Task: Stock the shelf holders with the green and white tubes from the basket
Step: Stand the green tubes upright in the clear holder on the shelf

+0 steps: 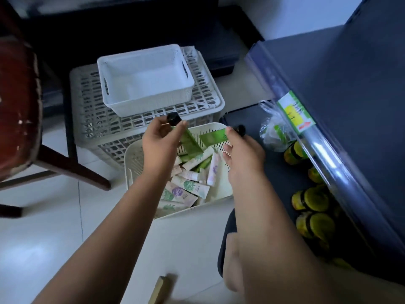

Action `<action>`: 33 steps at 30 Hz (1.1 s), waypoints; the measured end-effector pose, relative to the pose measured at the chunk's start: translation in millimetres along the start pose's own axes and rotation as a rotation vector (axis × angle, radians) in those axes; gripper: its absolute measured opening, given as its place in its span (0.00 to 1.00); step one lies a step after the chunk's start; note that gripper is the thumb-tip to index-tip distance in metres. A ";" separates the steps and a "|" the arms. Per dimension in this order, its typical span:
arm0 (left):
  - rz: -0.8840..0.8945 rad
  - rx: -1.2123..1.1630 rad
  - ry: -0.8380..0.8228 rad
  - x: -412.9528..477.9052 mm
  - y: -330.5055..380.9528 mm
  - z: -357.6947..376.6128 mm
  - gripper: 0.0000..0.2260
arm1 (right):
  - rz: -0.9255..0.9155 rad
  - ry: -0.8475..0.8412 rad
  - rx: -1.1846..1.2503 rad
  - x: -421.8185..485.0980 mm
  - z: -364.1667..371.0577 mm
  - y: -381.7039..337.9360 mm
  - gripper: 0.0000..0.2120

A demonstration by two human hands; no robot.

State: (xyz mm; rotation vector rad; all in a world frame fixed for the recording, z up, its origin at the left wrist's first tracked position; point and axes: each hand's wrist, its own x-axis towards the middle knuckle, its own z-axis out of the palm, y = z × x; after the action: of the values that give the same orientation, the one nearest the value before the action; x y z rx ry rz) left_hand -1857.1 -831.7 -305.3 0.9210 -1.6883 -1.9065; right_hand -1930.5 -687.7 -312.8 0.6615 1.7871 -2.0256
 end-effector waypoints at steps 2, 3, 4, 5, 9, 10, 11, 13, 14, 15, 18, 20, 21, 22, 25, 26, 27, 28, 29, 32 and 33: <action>0.038 0.000 -0.052 -9.0 22.2 -7.2 0.11 | -0.019 -0.034 -0.052 -27.0 -4.8 -20.8 0.12; 0.055 0.002 -0.075 -13.2 32.7 -9.4 0.11 | -0.033 -0.050 -0.063 -39.4 -7.9 -31.0 0.12; 0.073 0.007 -0.095 -17.5 42.8 -10.6 0.11 | -0.069 -0.064 -0.070 -49.7 -12.1 -40.4 0.11; 0.090 0.010 -0.111 -21.8 52.6 -10.1 0.10 | -0.120 -0.073 -0.075 -60.2 -16.8 -49.7 0.11; 0.166 -0.023 -0.197 -40.5 91.5 9.3 0.07 | -0.332 -0.074 -0.128 -94.7 -45.2 -82.4 0.06; 0.191 -0.034 -0.222 -46.5 101.1 17.6 0.06 | -0.365 -0.055 -0.119 -101.6 -53.8 -90.6 0.07; 0.219 -0.043 -0.251 -53.2 110.3 26.5 0.05 | -0.390 -0.034 -0.100 -108.6 -62.3 -99.4 0.08; 0.276 -0.065 -0.339 -67.7 127.6 46.5 0.03 | -0.453 -0.005 -0.048 -120.9 -78.6 -117.5 0.12; 0.300 -0.082 -0.387 -76.2 136.5 57.4 0.06 | -0.490 0.008 -0.023 -126.6 -86.5 -125.5 0.14; 0.320 -0.099 -0.428 -84.6 145.5 68.6 0.09 | -0.523 0.027 0.003 -132.9 -94.4 -133.0 0.14; 0.390 -0.132 -0.521 -107.8 169.6 99.3 0.18 | -0.611 0.082 0.061 -152.1 -120.2 -152.1 0.13; 0.461 -0.144 -0.602 -123.8 181.4 116.9 0.21 | -0.682 0.123 0.024 -166.0 -139.8 -162.9 0.10; 0.491 -0.144 -0.643 -131.6 185.7 125.6 0.21 | -0.723 0.150 0.008 -173.3 -150.9 -168.0 0.07; 0.507 -0.144 -0.688 -141.3 189.9 134.2 0.19 | -0.761 0.183 0.004 -181.0 -162.6 -172.8 0.03; 0.512 -0.161 -0.805 -173.8 199.8 158.8 0.17 | -0.844 0.317 -0.007 -203.5 -199.1 -184.6 0.05; 0.510 -0.164 -0.828 -184.8 202.5 167.3 0.16 | -0.857 0.361 -0.010 -211.2 -212.1 -187.9 0.05; 0.503 -0.170 -0.848 -196.0 204.9 175.9 0.16 | -0.868 0.399 -0.013 -219.5 -225.5 -191.3 0.05; 0.490 -0.179 -0.872 -207.1 207.0 184.3 0.15 | -0.876 0.435 -0.016 -227.3 -239.1 -194.3 0.05; 0.479 -0.186 -0.901 -218.2 208.5 192.7 0.15 | -0.882 0.472 -0.019 -236.2 -252.2 -197.0 0.05; 0.472 -0.184 -1.012 -255.5 209.9 215.4 0.14 | -0.903 0.613 -0.001 -263.3 -291.6 -201.0 0.06; 0.468 -0.186 -1.051 -268.6 209.3 222.2 0.14 | -0.910 0.650 0.005 -272.5 -304.4 -201.0 0.06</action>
State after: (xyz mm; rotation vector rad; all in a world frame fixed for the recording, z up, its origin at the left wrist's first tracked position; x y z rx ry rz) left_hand -1855.0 -524.1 -39.4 -0.6579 -1.9030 -2.2561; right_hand -1783.4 -369.5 -22.1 0.6064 2.8506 -2.5361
